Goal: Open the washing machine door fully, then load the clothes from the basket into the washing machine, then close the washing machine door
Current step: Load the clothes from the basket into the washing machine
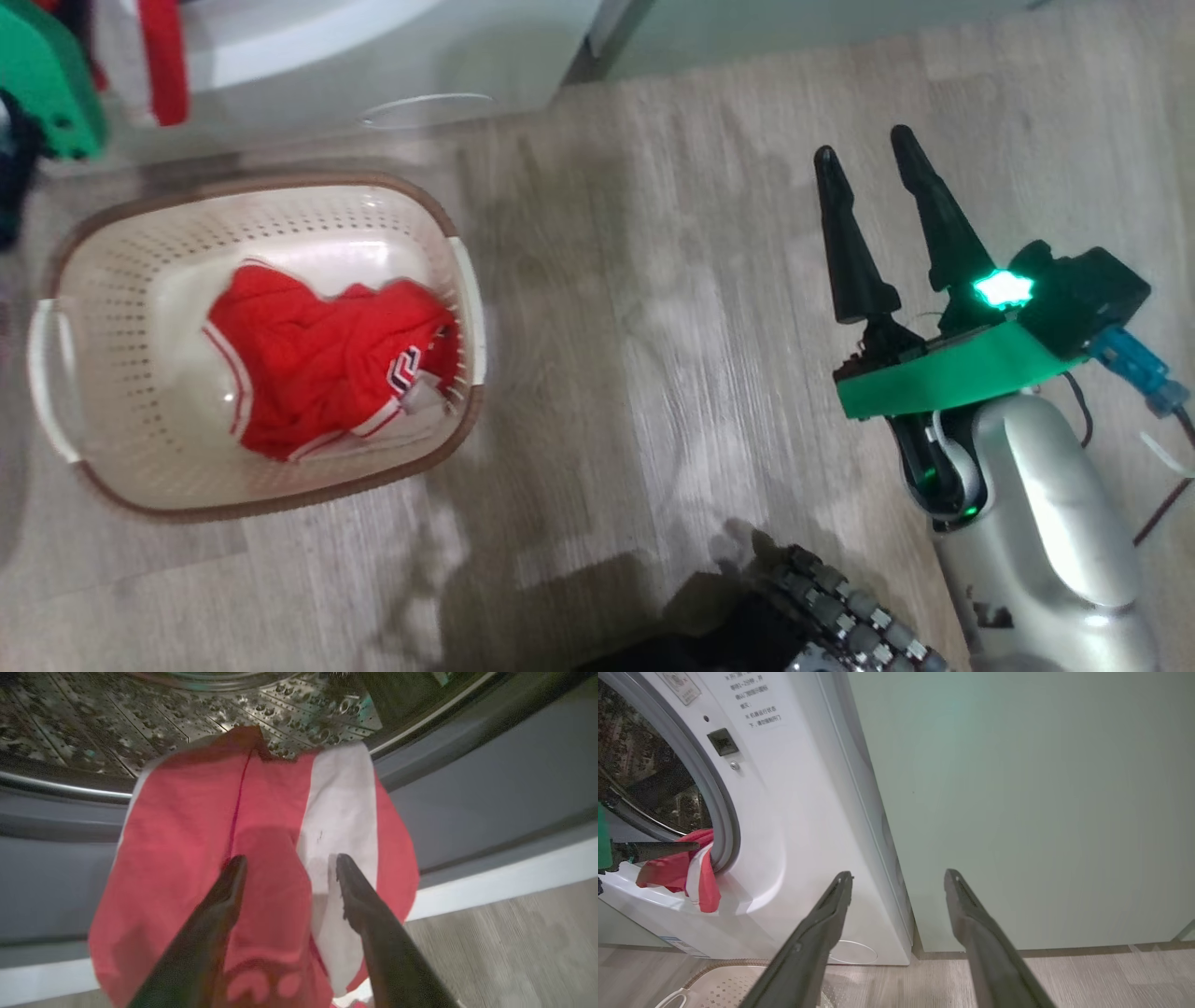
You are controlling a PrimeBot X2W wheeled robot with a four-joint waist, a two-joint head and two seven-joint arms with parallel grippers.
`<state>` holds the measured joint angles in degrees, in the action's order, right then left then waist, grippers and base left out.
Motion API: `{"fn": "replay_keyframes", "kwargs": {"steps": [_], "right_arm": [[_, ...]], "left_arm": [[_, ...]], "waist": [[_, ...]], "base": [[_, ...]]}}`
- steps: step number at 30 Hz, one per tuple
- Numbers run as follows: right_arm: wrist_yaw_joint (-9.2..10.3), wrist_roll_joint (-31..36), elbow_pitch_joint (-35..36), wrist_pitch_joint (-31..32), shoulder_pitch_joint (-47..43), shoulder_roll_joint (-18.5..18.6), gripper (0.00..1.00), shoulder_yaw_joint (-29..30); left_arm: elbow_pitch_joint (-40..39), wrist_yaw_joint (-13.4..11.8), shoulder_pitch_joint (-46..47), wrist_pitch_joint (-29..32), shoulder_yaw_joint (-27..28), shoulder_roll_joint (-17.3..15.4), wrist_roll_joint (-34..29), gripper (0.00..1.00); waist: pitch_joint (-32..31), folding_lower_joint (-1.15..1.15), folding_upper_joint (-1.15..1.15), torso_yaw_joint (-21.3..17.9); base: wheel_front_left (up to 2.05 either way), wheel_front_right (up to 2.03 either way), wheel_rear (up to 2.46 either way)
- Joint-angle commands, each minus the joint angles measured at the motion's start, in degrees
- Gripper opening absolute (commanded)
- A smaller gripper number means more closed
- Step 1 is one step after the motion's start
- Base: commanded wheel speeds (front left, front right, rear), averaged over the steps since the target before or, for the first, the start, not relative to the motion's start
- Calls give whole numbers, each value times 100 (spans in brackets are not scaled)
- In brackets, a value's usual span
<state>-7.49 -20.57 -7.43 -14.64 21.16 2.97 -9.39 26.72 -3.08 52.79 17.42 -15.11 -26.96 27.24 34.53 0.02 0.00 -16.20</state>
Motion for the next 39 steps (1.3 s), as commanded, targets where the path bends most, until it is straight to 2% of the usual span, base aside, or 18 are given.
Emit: {"fn": "replay_keyframes", "kwargs": {"steps": [1,12,13,14,15,20,23,27,31,39], "right_arm": [[0,-50,198,-36,58,-10,100,-119],[0,-354,258,-36,228,-10,100,-333],[0,-369,258,-36,232,-10,100,-345],[0,-380,259,-36,234,-10,100,-355],[0,-390,261,-36,236,-10,100,-363],[0,-425,267,-36,260,-10,100,-372],[0,-437,280,-36,278,-10,100,-375],[0,-502,358,-36,328,-10,100,-418],[0,-568,399,-36,357,-10,100,-451],[0,-714,491,-36,429,-10,100,-580]], "left_arm": [[-115,47,232,104,150,-327,-5,100],[593,205,1153,1712,-153,-833,-129,98],[626,226,1199,1881,-179,-834,-103,61],[637,243,1243,2018,-203,-838,-86,7],[648,236,1281,2149,-222,-850,-80,0],[485,244,1521,2359,-326,-945,-181,0],[297,177,1694,2143,-332,-1020,-320,0],[73,20,2054,1519,-245,-1158,-556,0],[29,25,2389,1092,-224,-1308,-736,0],[2,-10,3230,-440,-147,-1587,-1209,0]], "waist": [[148,-2,0,-149],[444,-2,0,-463],[452,-2,0,-477],[460,-2,0,-489],[467,-2,0,-499],[522,-2,0,-535],[565,-2,0,-548],[732,-2,0,-627],[927,-2,0,-739],[1309,-2,0,-982]], "base": [[0,0,0],[0,0,0],[0,0,0],[0,0,0],[0,0,0],[0,0,0],[0,0,0],[0,0,0],[0,0,0],[0,0,0]]}}
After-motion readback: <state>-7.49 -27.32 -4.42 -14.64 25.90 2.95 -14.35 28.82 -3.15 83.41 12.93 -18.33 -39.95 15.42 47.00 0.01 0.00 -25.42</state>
